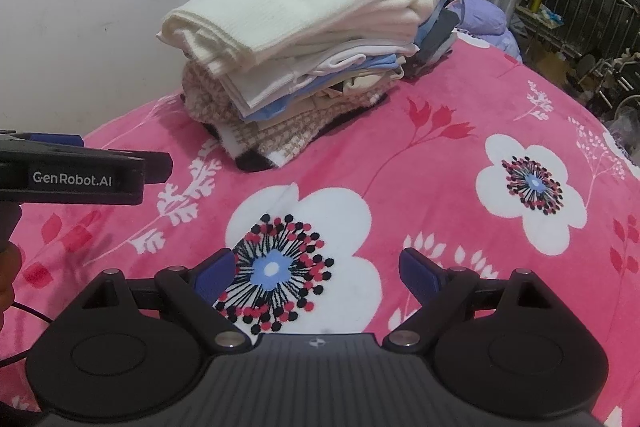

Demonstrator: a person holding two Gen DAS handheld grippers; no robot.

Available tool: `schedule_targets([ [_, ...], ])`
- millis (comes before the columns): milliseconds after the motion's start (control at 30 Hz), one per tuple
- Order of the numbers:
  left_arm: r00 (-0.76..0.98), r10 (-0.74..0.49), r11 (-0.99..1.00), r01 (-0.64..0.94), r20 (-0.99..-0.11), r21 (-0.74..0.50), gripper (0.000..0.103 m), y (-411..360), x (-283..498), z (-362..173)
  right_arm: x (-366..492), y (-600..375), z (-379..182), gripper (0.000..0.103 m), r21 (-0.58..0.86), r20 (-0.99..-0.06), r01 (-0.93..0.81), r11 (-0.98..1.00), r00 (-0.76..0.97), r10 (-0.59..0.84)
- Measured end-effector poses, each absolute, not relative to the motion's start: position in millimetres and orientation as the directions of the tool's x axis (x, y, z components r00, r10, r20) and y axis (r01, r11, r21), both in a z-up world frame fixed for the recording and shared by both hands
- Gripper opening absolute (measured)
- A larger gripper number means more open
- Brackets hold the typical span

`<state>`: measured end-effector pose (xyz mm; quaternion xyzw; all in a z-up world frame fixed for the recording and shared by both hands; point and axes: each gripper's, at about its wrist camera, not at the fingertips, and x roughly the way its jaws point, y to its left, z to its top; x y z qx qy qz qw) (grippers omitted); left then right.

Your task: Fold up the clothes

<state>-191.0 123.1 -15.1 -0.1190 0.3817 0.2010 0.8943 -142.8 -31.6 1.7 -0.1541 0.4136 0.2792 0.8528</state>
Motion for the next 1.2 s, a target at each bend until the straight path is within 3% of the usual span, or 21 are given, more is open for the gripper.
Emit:
schedule_targets([
  [467,0.629,0.277,0.883,-0.464,-0.726,-0.065,0.103,125.9,-190.9,-12.4,-144.0,-32.7,7.0,0.092,-0.055,-0.764,-0.597,0.8,0.541,0.351],
  [1200,0.678,0.348,0.88,-0.475,-0.647,-0.025,0.103,123.7,-190.9,10.2,-142.9,-28.4,20.8,0.092,-0.037,-0.744,-0.602,0.798,0.549,0.38],
])
